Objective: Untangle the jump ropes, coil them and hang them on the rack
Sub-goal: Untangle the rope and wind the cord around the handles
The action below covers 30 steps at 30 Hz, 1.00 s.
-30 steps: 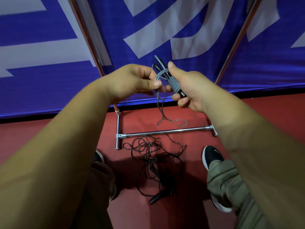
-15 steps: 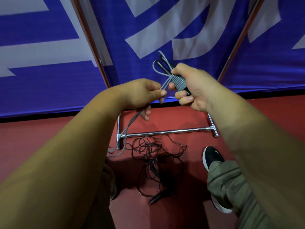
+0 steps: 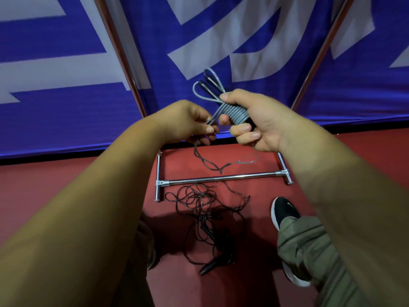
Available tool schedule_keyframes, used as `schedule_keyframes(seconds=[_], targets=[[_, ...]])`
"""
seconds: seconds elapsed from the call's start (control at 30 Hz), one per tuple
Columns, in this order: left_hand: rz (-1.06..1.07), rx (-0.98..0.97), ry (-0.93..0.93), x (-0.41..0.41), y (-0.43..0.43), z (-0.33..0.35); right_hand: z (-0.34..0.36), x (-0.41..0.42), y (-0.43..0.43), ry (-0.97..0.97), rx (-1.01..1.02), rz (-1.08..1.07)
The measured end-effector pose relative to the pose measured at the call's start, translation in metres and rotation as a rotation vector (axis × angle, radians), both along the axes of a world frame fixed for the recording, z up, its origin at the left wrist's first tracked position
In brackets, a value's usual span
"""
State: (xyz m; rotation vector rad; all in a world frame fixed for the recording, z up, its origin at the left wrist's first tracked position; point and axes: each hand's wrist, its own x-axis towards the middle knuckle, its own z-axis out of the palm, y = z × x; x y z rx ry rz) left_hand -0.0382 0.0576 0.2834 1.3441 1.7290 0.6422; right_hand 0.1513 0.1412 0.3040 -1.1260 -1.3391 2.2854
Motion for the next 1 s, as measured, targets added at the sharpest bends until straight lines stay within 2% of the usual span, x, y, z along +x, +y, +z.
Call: schedule_keyframes(seconds=[0.1, 0.2, 0.33, 0.43, 0.5, 0.63, 0.77, 0.87, 1.0], targets=[[0.069, 0.103, 0.045, 0.002, 0.004, -0.003, 0.001, 0.004, -0.002, 0.017, -0.051, 0.181], [0.080, 0.179, -0.065, -0.003, 0.002, -0.001, 0.002, 0.008, -0.003, 0.006, -0.090, 0.341], [-0.164, 0.301, -0.127, -0.015, -0.005, 0.007, 0.005, 0.011, -0.010, -0.068, -0.085, 0.584], [-0.147, 0.278, -0.191, -0.016, -0.005, 0.014, 0.005, 0.012, -0.011, -0.089, -0.067, 0.664], [-0.093, 0.272, -0.192, -0.018, -0.004, 0.020, 0.007, 0.012, -0.011, -0.106, 0.039, 0.674], [-0.111, 0.209, -0.044, -0.019, -0.007, 0.030, 0.000, 0.011, -0.009, -0.259, 0.305, 0.671], [-0.194, 0.083, 0.201, -0.012, -0.007, 0.031, -0.014, 0.008, -0.006, -0.499, 0.437, 0.663], [-0.192, 0.006, 0.353, -0.004, -0.003, 0.030, -0.025, 0.001, -0.004, -0.607, 0.532, 0.611], [-0.207, -0.098, 0.453, 0.001, 0.000, 0.027, -0.030, -0.001, -0.003, -0.811, 0.874, 0.557]])
